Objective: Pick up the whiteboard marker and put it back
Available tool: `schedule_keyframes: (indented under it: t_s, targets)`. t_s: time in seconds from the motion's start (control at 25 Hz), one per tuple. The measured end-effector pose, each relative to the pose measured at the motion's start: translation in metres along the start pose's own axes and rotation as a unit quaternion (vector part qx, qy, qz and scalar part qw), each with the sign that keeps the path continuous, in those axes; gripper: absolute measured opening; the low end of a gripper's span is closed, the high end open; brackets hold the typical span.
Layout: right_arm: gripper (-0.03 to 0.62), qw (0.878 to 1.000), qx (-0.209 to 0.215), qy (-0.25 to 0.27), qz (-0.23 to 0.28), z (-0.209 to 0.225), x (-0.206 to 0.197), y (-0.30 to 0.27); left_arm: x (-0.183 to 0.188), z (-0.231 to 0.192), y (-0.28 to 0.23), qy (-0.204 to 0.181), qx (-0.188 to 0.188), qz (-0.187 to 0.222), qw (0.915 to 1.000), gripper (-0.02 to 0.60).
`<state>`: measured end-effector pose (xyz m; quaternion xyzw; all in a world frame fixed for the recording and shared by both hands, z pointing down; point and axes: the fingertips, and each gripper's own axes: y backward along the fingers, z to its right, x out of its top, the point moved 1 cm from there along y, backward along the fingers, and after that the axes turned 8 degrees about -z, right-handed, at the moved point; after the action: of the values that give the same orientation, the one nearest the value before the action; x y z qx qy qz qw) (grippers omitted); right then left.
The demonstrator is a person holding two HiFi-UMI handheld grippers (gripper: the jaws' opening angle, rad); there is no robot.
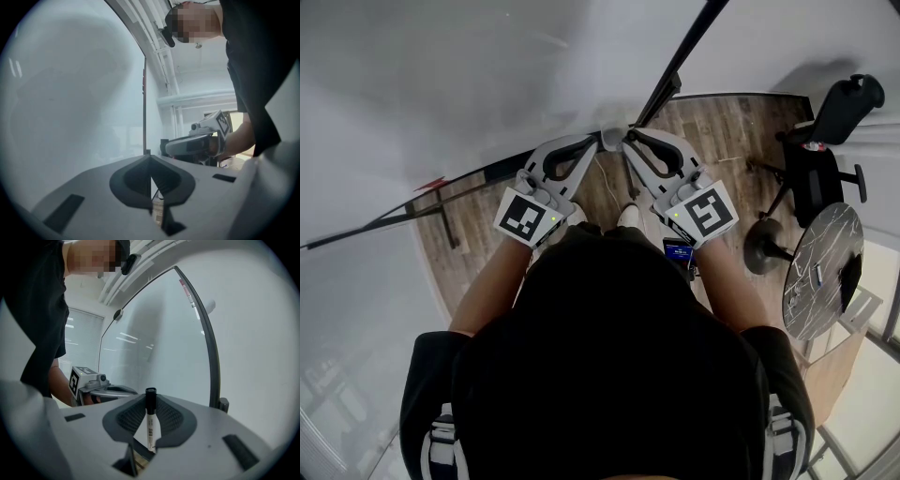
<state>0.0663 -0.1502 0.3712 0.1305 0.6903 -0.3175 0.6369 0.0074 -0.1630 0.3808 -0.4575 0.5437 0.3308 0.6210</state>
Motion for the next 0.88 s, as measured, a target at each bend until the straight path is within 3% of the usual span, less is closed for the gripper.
schedule_keyframes:
  t_s: [0.88]
  targets:
    - [0.063,0.999,-0.018,0.008,-0.029,0.027,-0.024,-0.029,-0.003,-0.011,-0.004,0.004,0.017,0.002,0.9998,0.003]
